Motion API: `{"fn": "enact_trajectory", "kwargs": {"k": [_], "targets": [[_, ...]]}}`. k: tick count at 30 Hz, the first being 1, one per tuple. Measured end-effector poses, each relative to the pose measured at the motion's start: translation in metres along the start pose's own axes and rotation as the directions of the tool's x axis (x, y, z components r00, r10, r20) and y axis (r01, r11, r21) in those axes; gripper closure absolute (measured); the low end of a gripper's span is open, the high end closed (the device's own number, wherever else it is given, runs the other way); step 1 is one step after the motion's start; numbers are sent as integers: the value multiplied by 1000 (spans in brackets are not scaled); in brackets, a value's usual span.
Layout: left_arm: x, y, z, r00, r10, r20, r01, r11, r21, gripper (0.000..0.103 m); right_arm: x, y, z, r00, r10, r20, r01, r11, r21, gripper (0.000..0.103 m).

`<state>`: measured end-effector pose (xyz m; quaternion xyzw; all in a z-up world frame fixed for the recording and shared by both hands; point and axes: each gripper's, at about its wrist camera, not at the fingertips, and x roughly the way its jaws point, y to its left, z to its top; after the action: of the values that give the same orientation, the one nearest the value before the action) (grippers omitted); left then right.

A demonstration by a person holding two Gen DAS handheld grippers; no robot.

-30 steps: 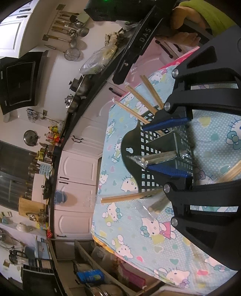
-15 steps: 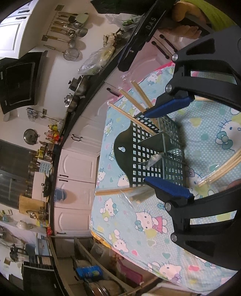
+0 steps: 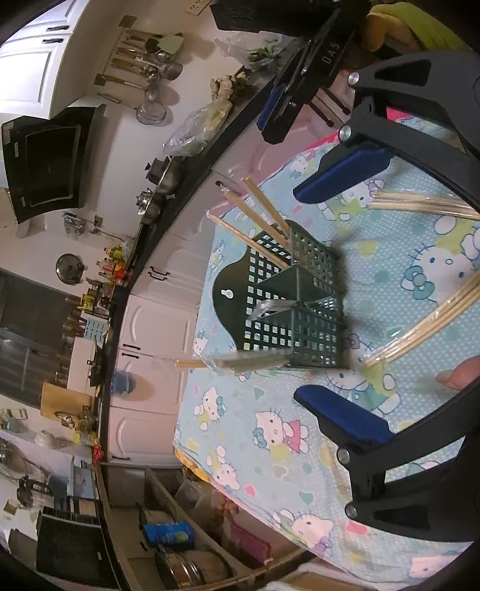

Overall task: Organize utensils
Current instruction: 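Move both open tools back to the wrapped chopsticks on the cloth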

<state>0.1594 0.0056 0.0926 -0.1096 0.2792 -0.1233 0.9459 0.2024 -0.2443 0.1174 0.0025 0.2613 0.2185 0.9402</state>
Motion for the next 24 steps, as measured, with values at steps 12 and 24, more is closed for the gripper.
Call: {"fn": "enact_trajectory", "kwargs": {"k": [12,24], "targets": [[-16,12,-20,1000,7,-4,-7,999,-37,12,-13,14,-27,1000,16,-24,-15,1000,8,42],[-20,23,-40,999,28,-37,-30,998,-48,12,-14,25,-46,998,30,-58,-29,1000,12,42]]}}
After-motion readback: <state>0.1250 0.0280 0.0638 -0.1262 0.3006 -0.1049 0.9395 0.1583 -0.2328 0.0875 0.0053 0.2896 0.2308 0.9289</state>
